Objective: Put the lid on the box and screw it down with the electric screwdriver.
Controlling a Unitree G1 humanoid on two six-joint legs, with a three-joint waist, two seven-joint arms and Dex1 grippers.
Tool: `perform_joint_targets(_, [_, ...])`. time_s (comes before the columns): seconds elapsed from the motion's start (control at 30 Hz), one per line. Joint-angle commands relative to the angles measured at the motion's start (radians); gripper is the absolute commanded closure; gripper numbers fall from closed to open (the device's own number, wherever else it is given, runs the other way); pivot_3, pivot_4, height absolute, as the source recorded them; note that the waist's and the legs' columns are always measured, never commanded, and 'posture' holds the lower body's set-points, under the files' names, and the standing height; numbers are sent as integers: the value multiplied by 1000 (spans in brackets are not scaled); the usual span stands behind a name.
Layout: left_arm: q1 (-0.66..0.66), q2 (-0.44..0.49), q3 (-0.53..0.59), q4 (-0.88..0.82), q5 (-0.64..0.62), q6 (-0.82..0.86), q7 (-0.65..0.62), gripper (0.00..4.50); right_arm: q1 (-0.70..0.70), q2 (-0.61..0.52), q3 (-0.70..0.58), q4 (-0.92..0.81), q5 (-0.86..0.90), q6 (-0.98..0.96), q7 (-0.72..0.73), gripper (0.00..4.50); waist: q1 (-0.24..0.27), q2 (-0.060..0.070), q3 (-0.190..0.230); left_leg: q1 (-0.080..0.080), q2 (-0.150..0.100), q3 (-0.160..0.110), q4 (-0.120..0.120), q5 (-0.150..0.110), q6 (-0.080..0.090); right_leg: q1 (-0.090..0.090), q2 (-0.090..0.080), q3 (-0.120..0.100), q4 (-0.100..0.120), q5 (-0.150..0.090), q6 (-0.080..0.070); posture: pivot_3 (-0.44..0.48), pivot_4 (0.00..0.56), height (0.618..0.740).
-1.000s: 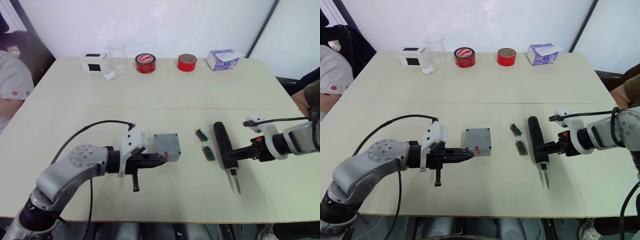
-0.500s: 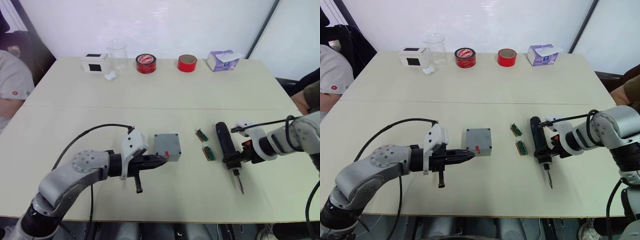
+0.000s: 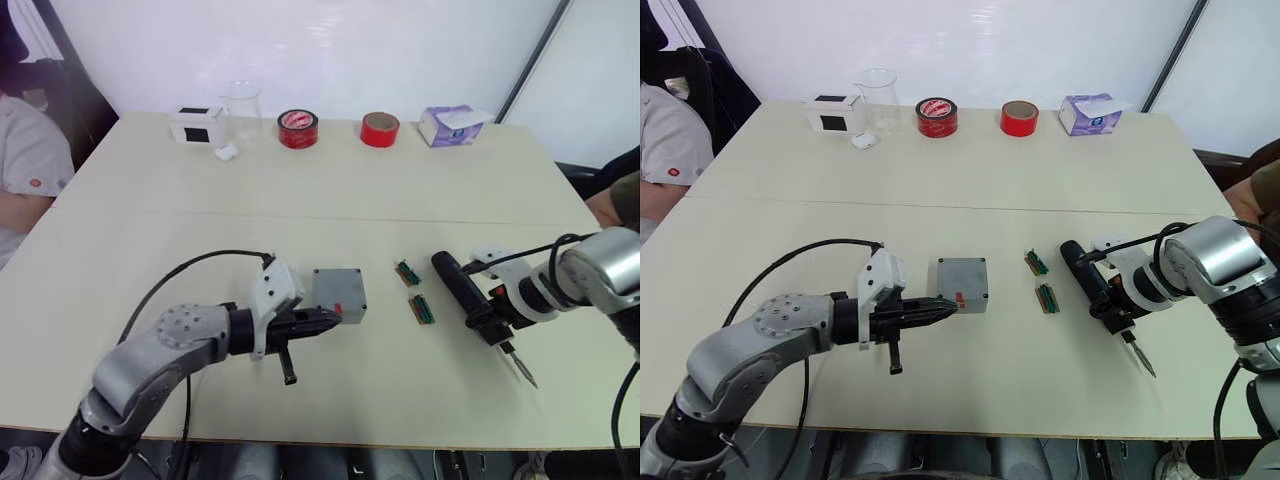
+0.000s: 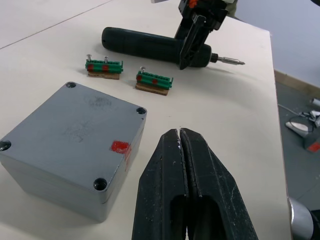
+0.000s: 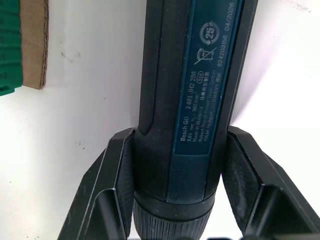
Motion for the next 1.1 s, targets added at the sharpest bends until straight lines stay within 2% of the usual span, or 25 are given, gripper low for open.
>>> perform_joint_targets(0.03, [-12, -8, 11, 3, 6, -26, 1, 4500, 4, 9, 13, 90, -63, 5, 25, 2628, 2, -1, 0, 0, 0, 0, 0, 0, 0, 0, 0, 0, 0, 0, 0, 0, 150, 740])
perform_joint_targets(0.13, [-14, -3, 23, 23, 11, -35, -16, 4500, -35, 25, -33, 133, -102, -38, 30, 2628, -1, -1, 0, 0, 0, 0, 0, 0, 0, 1, 0, 0, -2, 1, -1, 0, 150, 740])
perform_joint_targets(0.2, [-20, 6, 40, 40, 7, -39, -30, 4500, -58, 25, -93, 136, -128, -137, 44, 2628, -4, 0, 0, 0, 0, 0, 0, 0, 0, 1, 0, 0, -2, 1, -2, 0, 150, 740])
perform_joint_targets(0.27, [-32, 14, 58, 64, 2, -42, -43, 4500, -64, 60, -221, 117, -132, -297, 39, 2628, -5, 3, 2, 0, 0, 2, 0, 0, 0, 0, -1, 0, -3, 2, -2, 0, 150, 740])
perform_joint_targets(0.33, [-49, 28, 80, 97, -2, -47, -65, 4500, -30, 97, -339, 46, -157, -509, 21, 2628, -9, 13, 8, -3, 0, 4, 0, 0, 0, -3, 0, 2, -3, 3, 0, 0, 150, 740])
perform_joint_targets(0.4, [-76, 39, 102, 130, -13, -45, -89, 4500, 24, 198, -509, -64, -128, -650, -40, 2628, -10, 15, 9, -7, -1, 5, 0, 0, 0, -9, 3, 3, -2, 6, 5, 0, 150, 740])
perform_joint_targets(0.47, [-110, 45, 120, 160, -29, -35, -110, 4500, 74, 340, -674, -186, -50, -705, -128, 2628, -6, 15, 8, -15, -1, 3, 0, 0, 0, -19, 6, 2, 5, 7, 7, 0, 150, 740])
perform_joint_targets(0.57, [-163, 60, 127, 209, -39, -22, -150, 4500, 155, 531, -798, -386, 100, -740, -198, 2628, 0, 16, 9, -17, 3, 0, -3, 1, -1, -21, 10, -1, 5, 5, 4, 0, 150, 740])
perform_joint_targets(0.67, [-205, 81, 119, 270, -26, -30, -194, 4500, 214, 648, -772, -524, 191, -730, -239, 2628, 1, 17, 9, -18, 3, -3, -3, 1, -1, -21, 8, -3, 5, 4, 3, 0, 150, 740])
perform_joint_targets(0.87, [-275, 76, 60, 362, 47, -78, -244, 4500, 291, 800, -602, -634, 114, -822, -308, 2628, -8, 17, 9, -16, 0, 2, 2, 1, -1, -18, 2, 1, 4, 5, 5, 0, 150, 740])
perform_joint_targets(1.1, [-296, 52, -32, 382, 134, -154, -290, 4500, 358, 851, -484, -646, -14, -925, -318, 2628, -6, 17, 9, -16, -2, 2, 1, 1, -2, -18, 3, -1, 6, 6, 5, 0, 150, 740])
